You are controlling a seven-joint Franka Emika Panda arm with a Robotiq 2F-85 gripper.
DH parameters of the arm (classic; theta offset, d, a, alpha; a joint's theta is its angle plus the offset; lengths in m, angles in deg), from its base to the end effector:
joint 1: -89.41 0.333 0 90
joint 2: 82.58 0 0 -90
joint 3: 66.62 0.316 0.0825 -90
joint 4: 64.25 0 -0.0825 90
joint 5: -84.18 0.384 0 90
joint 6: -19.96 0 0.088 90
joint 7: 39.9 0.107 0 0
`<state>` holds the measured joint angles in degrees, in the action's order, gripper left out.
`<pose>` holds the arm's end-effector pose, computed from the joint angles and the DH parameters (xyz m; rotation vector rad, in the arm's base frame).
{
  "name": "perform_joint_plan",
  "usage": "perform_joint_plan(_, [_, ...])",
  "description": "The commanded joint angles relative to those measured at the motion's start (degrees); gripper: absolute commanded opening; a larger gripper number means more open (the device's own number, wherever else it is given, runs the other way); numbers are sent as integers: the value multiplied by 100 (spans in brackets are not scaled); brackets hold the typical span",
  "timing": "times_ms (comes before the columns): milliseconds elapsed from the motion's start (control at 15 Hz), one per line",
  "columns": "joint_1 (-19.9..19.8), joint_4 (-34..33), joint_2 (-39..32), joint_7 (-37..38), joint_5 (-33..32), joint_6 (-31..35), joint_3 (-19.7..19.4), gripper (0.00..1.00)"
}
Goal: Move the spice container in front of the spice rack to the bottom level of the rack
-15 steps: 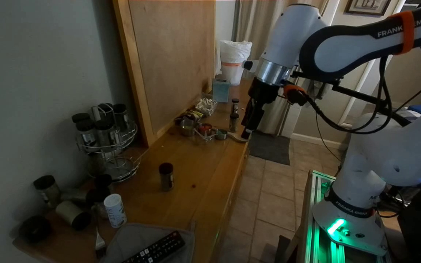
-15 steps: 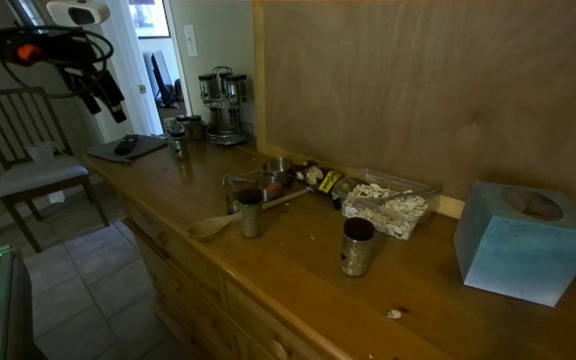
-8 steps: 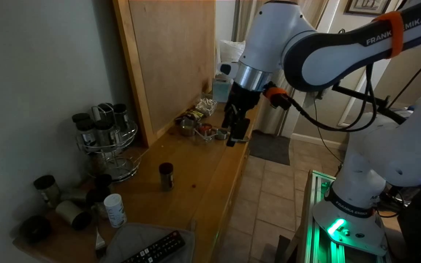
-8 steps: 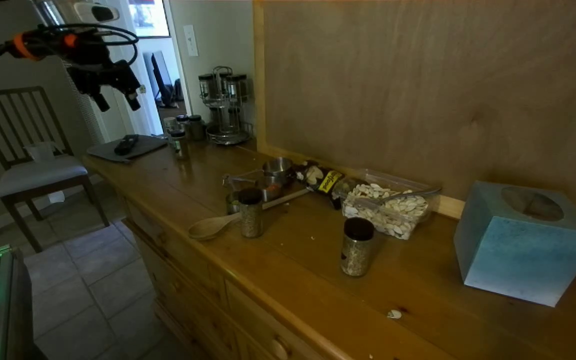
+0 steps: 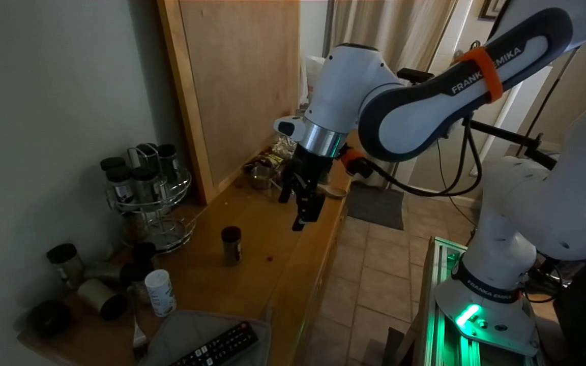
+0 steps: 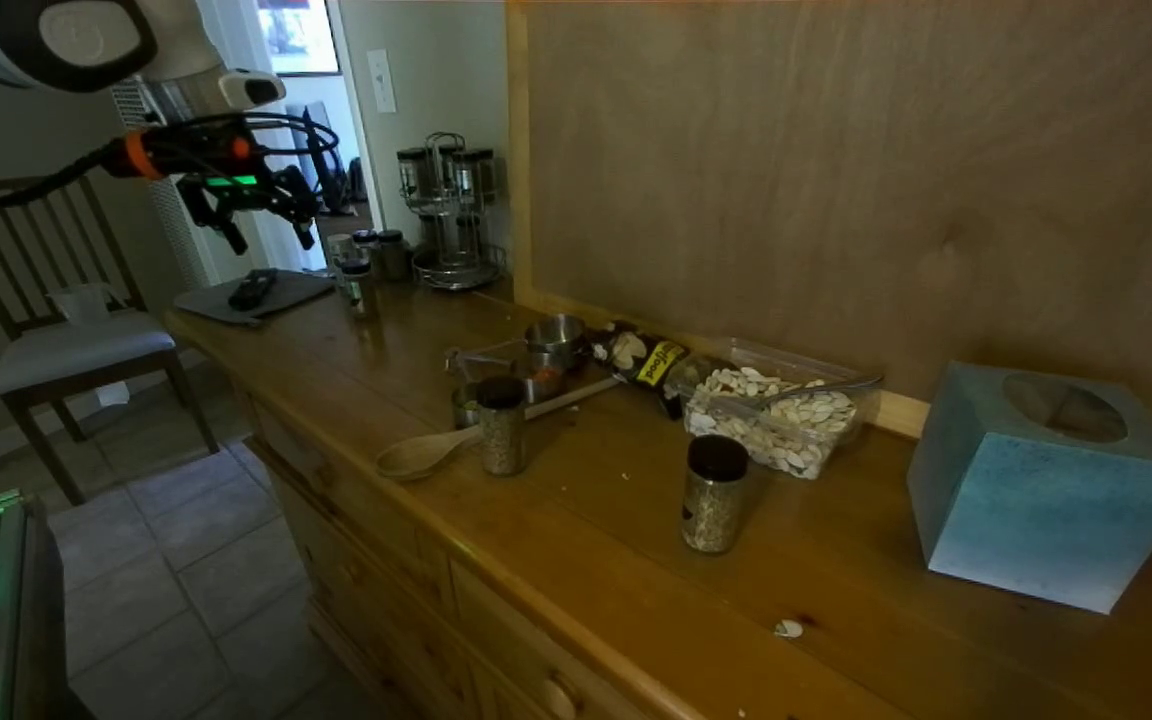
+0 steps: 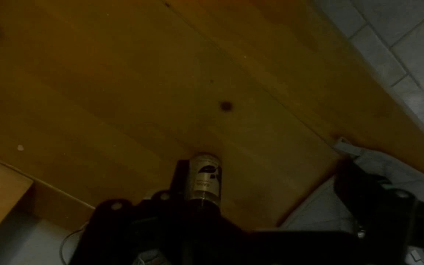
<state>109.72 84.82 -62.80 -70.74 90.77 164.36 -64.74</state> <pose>0.4013 0.1624 0.3985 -2.7997 -1.2510 -0.4135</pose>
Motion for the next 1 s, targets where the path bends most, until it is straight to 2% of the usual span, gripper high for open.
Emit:
perform_joint_plan(0, [-33, -31, -50, -65, 37, -5, 37, 100])
perform_joint_plan(533, [-33, -92, -73, -131, 48, -5, 26, 100])
perform_joint_plan(933, [369, 102, -278, -1056, 760, 1023, -161, 100])
